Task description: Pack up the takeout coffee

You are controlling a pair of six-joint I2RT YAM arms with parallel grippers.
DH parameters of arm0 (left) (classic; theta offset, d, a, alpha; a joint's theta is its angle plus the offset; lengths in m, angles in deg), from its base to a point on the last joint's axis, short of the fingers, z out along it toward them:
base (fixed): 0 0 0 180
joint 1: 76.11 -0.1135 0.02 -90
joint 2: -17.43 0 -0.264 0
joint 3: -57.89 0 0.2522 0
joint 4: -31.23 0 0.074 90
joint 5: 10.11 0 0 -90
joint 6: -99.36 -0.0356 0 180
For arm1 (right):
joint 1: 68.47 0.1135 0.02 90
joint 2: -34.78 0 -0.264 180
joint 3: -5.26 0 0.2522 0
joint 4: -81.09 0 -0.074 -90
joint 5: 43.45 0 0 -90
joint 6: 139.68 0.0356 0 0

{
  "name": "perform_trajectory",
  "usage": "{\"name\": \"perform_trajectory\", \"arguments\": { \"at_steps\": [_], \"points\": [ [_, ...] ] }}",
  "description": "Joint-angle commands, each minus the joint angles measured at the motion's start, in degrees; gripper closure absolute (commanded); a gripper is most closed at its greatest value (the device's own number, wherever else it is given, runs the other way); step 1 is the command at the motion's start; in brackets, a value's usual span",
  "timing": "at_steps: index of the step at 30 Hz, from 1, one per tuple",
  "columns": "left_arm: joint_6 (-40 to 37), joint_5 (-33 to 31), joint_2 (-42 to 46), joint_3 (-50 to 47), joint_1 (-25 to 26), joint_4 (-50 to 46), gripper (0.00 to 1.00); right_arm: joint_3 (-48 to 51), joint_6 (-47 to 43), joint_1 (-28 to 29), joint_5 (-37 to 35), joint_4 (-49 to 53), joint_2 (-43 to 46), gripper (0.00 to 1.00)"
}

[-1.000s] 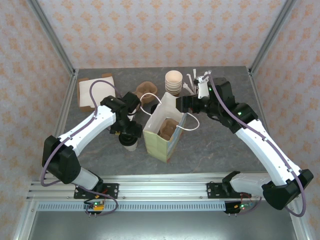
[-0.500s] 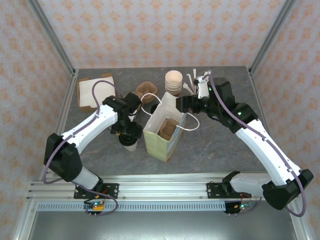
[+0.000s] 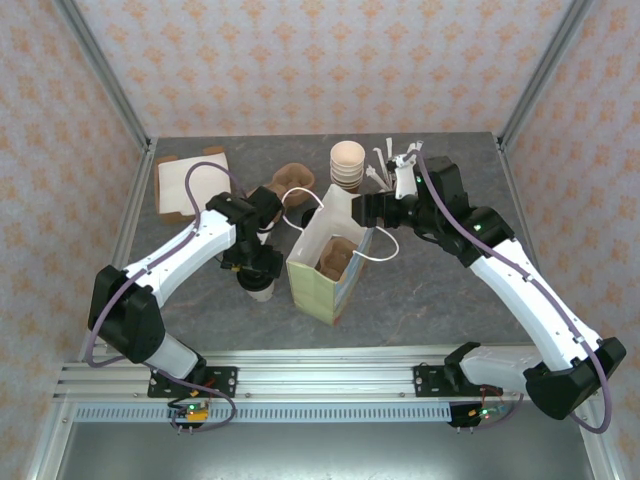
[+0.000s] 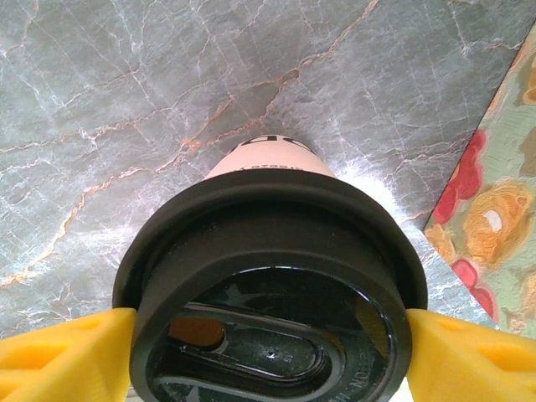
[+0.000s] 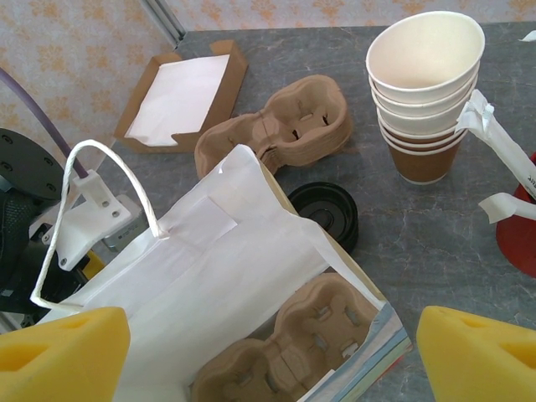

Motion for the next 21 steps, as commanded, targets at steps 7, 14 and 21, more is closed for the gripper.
{"name": "perform_trajectory", "arguments": {
  "at_steps": [7,14,21],
  "points": [
    [-1.4,-1.9,-0.5,-0.7,0.7,-1.0,0.22,0.7,0.1,0.2,-0.6,-1.4,0.2,0.10],
    [-1.8,-2.1,-1.0,-0.6,1.0,-0.9,0.22,0.6,0.1,0.1,-0.3,-1.3,0.0,0.10],
    [-1.9,-1.9,-1.5,-0.6,1.1,-0.8,0.21,0.7,0.1,0.2,-0.3,-1.4,0.0,0.10]
  ]
}}
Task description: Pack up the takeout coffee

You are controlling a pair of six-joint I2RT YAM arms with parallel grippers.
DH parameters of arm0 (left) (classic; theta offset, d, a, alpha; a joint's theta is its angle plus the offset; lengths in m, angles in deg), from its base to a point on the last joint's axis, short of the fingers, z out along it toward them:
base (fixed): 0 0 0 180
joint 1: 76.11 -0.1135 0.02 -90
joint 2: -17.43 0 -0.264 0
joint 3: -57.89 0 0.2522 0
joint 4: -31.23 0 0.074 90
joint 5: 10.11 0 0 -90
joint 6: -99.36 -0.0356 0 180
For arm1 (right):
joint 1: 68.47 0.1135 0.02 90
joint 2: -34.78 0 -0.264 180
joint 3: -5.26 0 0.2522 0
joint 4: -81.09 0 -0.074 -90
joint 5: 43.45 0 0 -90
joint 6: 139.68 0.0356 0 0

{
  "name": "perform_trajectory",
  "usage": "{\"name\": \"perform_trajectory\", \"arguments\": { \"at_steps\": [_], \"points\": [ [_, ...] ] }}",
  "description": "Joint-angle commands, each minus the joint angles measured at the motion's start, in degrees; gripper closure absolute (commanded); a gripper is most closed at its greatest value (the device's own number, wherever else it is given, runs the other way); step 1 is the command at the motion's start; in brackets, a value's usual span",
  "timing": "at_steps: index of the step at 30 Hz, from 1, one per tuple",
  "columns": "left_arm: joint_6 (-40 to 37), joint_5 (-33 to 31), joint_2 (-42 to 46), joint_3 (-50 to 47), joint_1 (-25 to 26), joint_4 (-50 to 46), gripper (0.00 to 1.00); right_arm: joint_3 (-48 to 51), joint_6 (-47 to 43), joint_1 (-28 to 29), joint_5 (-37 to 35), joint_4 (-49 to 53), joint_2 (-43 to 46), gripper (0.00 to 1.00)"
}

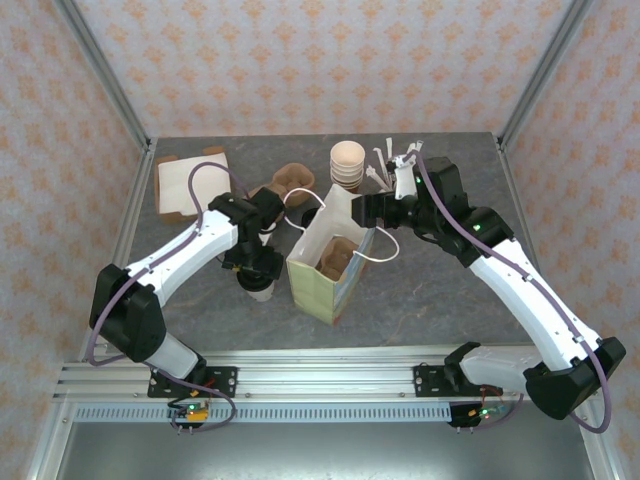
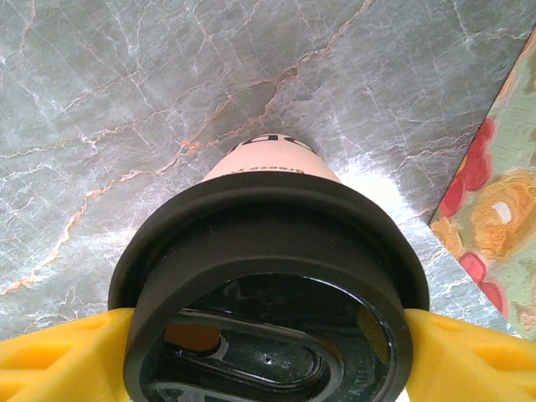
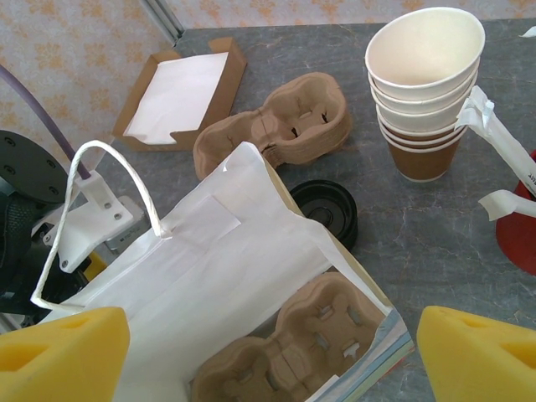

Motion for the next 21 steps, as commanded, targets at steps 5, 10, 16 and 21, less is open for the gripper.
{"name": "perform_trajectory", "arguments": {
  "at_steps": [5,10,16,21],
  "points": [
    [-0.8,-1.3,-0.8,-0.5,0.4,-0.8,0.21,0.5,0.1,0.1,-0.2,-1.4,0.0,0.10],
    [-0.6,-1.3,-0.7,-0.3,0.3,-0.8,0.25,0.5,0.2,0.1,-0.1,-1.5,0.0,0.10],
    [-0.6,-1.7,-0.1,0.6,0.4,-1.6,0.31,0.7,0.3,0.1,-0.1,-1.5,0.0,0.10],
    [-0.5,-4.3,1.7,1.8,0.2,-3.6,0.34,0.6,0.3,0.1,-0.3,-1.4,0.2,0.10]
  ]
}}
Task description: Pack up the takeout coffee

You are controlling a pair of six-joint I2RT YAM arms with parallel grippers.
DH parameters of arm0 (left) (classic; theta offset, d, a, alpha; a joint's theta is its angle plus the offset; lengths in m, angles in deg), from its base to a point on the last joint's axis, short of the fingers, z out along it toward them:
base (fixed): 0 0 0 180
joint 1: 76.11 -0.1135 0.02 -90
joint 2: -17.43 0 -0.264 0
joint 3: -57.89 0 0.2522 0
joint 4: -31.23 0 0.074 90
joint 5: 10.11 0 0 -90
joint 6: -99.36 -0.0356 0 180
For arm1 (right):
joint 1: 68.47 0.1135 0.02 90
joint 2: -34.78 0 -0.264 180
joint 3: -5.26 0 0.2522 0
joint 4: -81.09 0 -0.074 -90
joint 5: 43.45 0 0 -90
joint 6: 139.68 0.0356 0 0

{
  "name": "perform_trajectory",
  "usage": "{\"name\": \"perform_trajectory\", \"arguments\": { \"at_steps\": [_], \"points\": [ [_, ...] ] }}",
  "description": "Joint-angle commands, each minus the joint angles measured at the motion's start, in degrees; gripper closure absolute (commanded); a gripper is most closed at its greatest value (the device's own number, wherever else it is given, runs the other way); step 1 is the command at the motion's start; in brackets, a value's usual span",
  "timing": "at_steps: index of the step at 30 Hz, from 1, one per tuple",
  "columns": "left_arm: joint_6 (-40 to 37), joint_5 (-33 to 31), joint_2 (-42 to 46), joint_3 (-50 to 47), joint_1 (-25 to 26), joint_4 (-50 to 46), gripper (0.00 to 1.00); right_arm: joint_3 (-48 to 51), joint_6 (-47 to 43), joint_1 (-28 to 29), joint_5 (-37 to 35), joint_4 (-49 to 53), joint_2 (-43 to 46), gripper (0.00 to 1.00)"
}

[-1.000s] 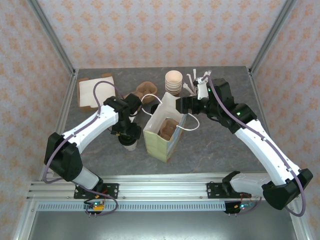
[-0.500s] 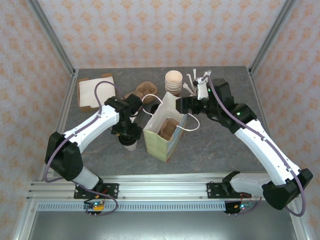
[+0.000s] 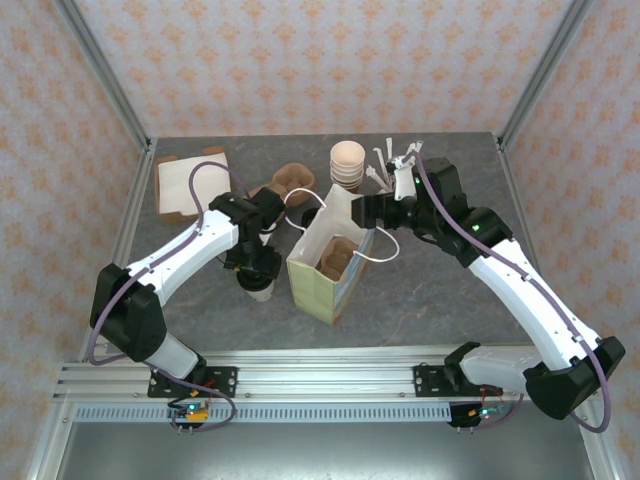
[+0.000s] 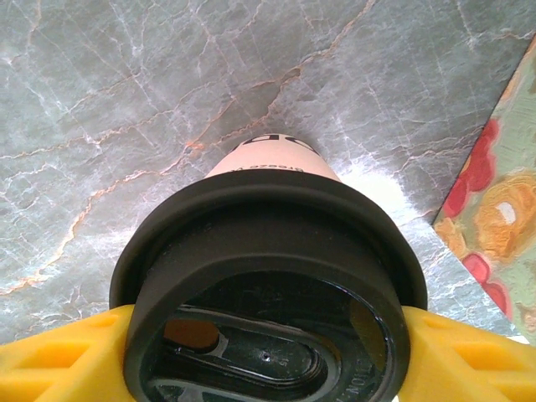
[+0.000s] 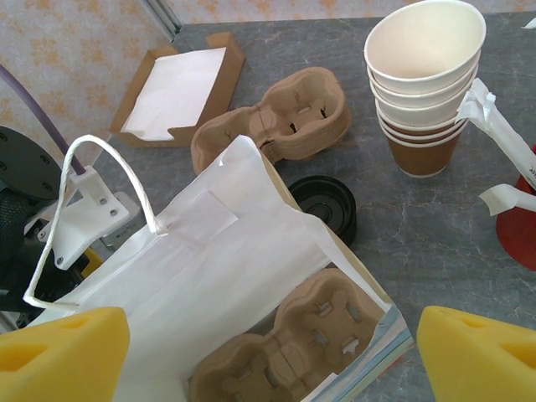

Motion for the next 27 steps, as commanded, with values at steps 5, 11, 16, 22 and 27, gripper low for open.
{"name": "perform_trajectory", "arguments": {
  "at_steps": [5,11,16,22,27],
  "points": [
    [-0.4,-5.9,5.6,2.9,-1.5,-5.9,0.38,-0.3,0.1,0.1,-1.4,-1.1,0.9,0.10],
    [-0.9,-8.3,12.8,6.2,-7.7,-10.0,0.42,-1.1,0.5,0.2,-2.9,-0.9,2.1,0.10],
    [-1.0,-10.5,15.8,16.6,-9.5,-15.2,0.45,-1.9,1.1,0.1,-3.6,-0.7,2.1,0.10],
    [-1.0,-10.4,15.8,32.6,-7.3,-20.0,0.48,-3.6,1.4,0.2,-4.4,1.3,0.5,0.11],
    [-1.2,-11.4,13.5,44.2,-0.5,-21.1,0.50,-5.4,1.7,0.2,-5.5,3.4,-0.7,0.10]
  ]
}}
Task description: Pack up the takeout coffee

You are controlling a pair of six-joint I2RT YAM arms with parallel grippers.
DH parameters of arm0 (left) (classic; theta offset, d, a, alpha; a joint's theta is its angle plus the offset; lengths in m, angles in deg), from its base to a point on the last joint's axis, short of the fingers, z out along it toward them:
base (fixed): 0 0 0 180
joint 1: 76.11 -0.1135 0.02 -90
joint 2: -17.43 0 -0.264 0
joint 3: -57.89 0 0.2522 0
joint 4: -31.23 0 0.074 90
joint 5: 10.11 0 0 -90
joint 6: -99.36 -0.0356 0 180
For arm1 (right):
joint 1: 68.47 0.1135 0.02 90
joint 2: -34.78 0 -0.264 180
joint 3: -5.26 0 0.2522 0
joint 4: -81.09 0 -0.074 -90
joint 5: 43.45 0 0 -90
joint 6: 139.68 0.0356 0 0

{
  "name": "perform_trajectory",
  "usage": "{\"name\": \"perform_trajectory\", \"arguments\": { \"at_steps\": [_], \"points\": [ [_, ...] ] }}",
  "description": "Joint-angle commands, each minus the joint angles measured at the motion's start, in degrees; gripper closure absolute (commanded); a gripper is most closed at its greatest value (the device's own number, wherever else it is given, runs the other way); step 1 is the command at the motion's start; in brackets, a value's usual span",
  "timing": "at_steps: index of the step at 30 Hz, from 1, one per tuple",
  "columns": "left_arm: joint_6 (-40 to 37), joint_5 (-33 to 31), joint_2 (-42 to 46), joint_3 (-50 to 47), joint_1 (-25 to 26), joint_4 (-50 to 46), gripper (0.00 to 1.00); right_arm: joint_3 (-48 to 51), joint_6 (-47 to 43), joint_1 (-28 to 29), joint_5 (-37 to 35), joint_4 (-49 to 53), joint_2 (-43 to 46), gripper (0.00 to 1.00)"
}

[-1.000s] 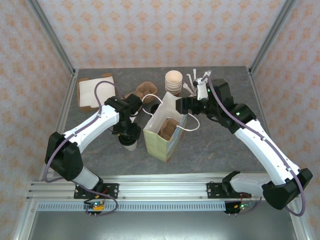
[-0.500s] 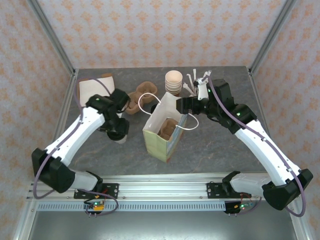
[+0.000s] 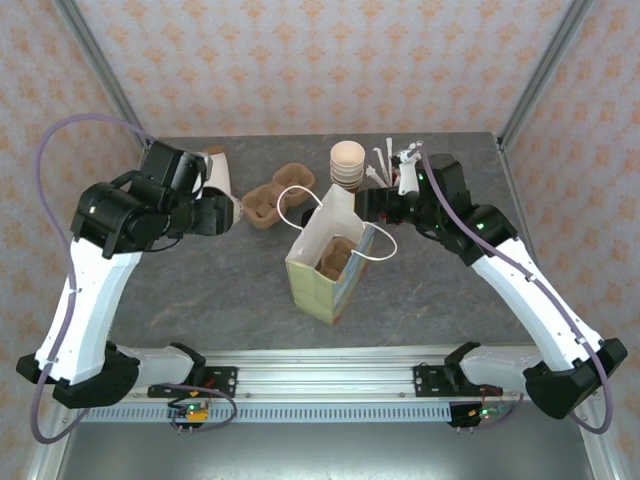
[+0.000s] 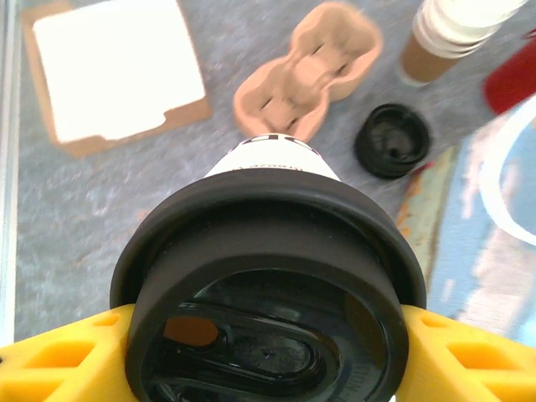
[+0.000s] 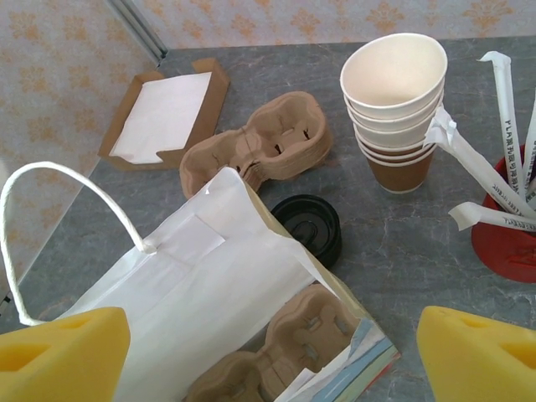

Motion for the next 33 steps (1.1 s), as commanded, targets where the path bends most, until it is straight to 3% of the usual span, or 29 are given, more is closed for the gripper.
{"name": "perform_trajectory", "arguments": {
  "at_steps": [1,10,14,19,27,33],
  "points": [
    [-1.3,-1.4,-1.7,6.3,3.0,-2.8,0.50,-2.9,0.7,0.1,-2.0,2.5,-1.7,0.10],
    [-2.4,4.2,-7.2,14.3,13.6,1.4,0.52,-4.7,0.9,-0.9,-7.0,7.0,-2.4,0.10],
    [-2.7,2.2,-12.5,20.5,21.4,-0.1,0.52,-4.1,1.5,-3.5,-7.2,7.7,-1.1,0.10],
    [-1.2,2.1,-19.3,26.5,27.2,-3.2,0.52,-3.9,1.6,-6.4,-8.4,8.6,0.9,0.10],
    [2.6,-0.9,-24.6,26.8,28.1,-9.7,0.52,-2.9,0.4,-7.3,-11.6,9.3,2.9,0.10],
    [5.6,2.8,-28.3,24.8,28.2,-11.6,0.52,-0.6,0.2,-7.3,-11.1,7.5,4.5,0.10]
  ]
}}
